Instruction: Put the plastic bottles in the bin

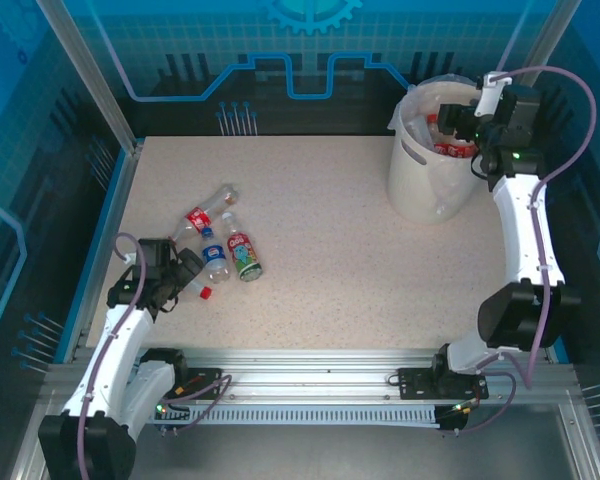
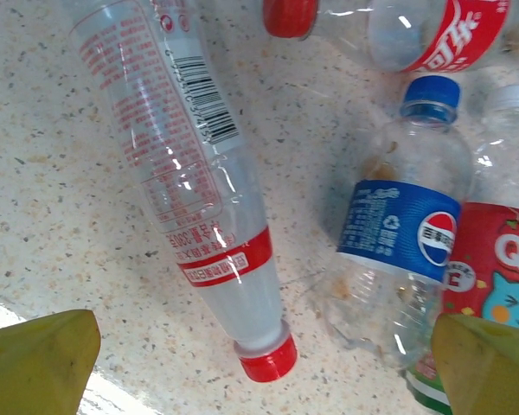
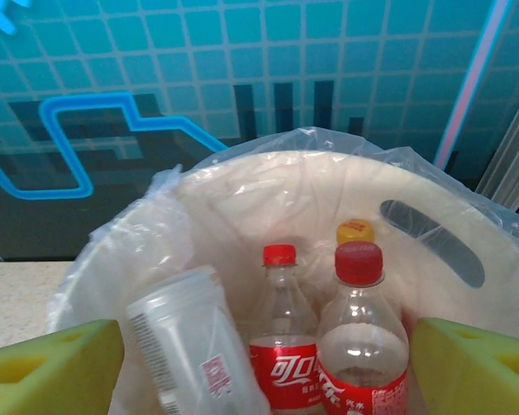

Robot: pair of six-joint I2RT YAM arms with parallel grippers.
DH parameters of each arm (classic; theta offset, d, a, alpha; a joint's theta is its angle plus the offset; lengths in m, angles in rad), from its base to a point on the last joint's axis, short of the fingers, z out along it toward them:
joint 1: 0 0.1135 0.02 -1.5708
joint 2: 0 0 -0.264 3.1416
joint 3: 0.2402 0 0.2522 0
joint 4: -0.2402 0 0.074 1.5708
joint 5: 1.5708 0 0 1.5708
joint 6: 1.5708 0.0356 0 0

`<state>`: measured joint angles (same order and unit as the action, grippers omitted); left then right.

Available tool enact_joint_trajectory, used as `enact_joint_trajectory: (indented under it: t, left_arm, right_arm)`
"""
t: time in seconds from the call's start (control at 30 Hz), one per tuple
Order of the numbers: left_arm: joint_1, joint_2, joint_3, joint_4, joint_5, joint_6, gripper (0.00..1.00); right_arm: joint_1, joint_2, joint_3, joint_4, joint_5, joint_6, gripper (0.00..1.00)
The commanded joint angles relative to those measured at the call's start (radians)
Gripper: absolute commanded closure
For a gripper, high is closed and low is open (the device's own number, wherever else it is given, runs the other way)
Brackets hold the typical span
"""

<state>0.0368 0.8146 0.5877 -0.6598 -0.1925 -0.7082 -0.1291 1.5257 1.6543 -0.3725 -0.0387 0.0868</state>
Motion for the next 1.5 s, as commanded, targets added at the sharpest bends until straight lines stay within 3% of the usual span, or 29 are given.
enact_joint_trajectory:
  t: [0.0, 0.13, 0.23, 0.43, 0.97, 1.27, 1.47]
  left_arm:
    - [0.019, 0.026, -0.001, 0.054, -0.061, -0.015, 0.01]
    - [0.071, 0.109, 0.009, 0.094, -0.093, -0.003, 0.01]
    - [0.12, 0.152, 0.005, 0.146, -0.058, -0.023, 0.01]
    - [0.132, 0.255, -0.03, 0.275, 0.023, -0.092, 0.06]
    - [0.123, 0.456, -0.136, 0.456, 0.122, -0.231, 0.19]
    - [0.124, 0.506, -0.149, 0.5, 0.131, -0.242, 0.38]
    - [0.123, 0.475, -0.147, 0.479, 0.122, -0.224, 0.44]
  right_arm:
    - [0.034, -0.127, -0.06, -0.068, -0.061, 0.029, 0.13]
    - [0.071, -0.245, -0.199, -0.084, -0.12, 0.063, 0.13]
    - [0.102, -0.302, -0.254, -0.125, -0.14, 0.058, 0.14]
    - [0.129, -0.373, -0.332, -0.167, -0.148, 0.04, 0.13]
    - [0.128, -0.354, -0.384, -0.147, -0.185, 0.048, 0.14]
    - [0.129, -0.353, -0.38, -0.152, -0.176, 0.054, 0.14]
    - [0.144, -0.343, -0.388, -0.148, -0.179, 0.064, 0.14]
